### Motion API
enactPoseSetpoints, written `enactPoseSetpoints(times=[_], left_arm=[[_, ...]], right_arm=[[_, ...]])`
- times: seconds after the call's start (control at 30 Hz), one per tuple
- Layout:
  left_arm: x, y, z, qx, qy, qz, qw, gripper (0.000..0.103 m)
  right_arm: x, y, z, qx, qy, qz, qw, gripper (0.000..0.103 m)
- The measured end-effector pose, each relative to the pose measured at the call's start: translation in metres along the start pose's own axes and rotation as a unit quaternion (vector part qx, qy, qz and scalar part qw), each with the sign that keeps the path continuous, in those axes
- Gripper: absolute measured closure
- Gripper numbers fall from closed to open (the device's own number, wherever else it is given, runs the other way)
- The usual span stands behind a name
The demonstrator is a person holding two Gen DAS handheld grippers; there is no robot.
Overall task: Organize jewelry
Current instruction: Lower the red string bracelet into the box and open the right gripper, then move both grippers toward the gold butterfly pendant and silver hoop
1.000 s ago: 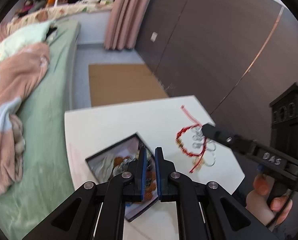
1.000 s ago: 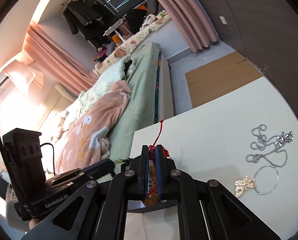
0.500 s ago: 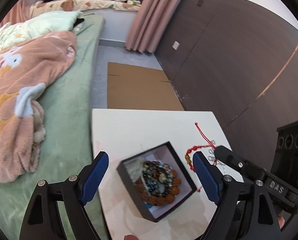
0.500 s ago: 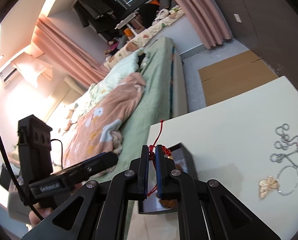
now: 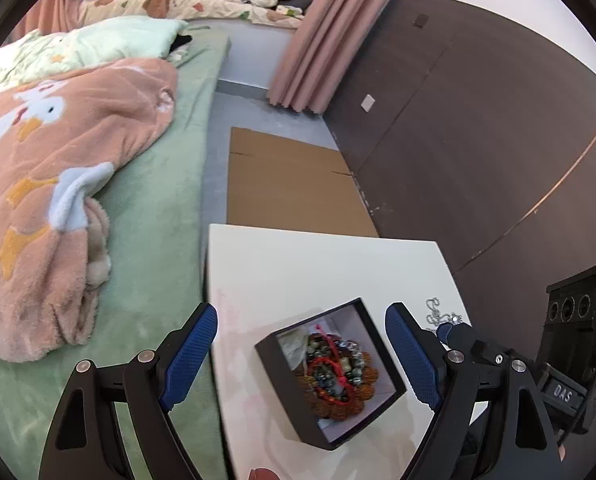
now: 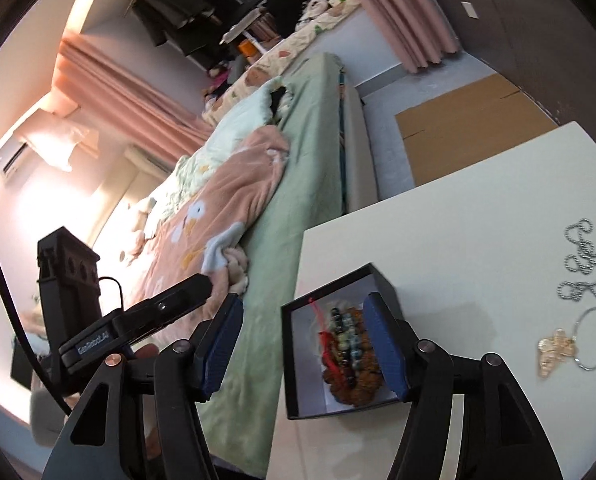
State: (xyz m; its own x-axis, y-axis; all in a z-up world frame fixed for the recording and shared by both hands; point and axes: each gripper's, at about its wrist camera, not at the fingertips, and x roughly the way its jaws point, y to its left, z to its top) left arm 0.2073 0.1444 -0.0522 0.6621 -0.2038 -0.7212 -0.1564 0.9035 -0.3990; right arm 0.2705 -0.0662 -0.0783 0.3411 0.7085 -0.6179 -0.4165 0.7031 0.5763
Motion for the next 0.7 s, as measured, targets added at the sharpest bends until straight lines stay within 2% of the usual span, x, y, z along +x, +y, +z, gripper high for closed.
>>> enactPoseSetpoints(times=[0.33,0.43,0.7], left_arm=[[0.011,-0.036,-0.003,0.025,0.007,-0.019,0.9995,0.017],[0.018,-0.052,-0.005,0.037,0.012,-0.023,0.999,0.017],[0.037,-0.091,-0.013,0.071,0.025,-0.048,0.996,0.017]], right_arm=[[-0.05,-0.026,0.007,0.022,-0.034,-0.036,0.999,0.04],[-0.063,-0.037,0.01,0.027,-0.038,-0.065,0.997,0.04],[-0.091,-0.087,0.013,0.092,-0.035,-0.116,0.988,0.04]])
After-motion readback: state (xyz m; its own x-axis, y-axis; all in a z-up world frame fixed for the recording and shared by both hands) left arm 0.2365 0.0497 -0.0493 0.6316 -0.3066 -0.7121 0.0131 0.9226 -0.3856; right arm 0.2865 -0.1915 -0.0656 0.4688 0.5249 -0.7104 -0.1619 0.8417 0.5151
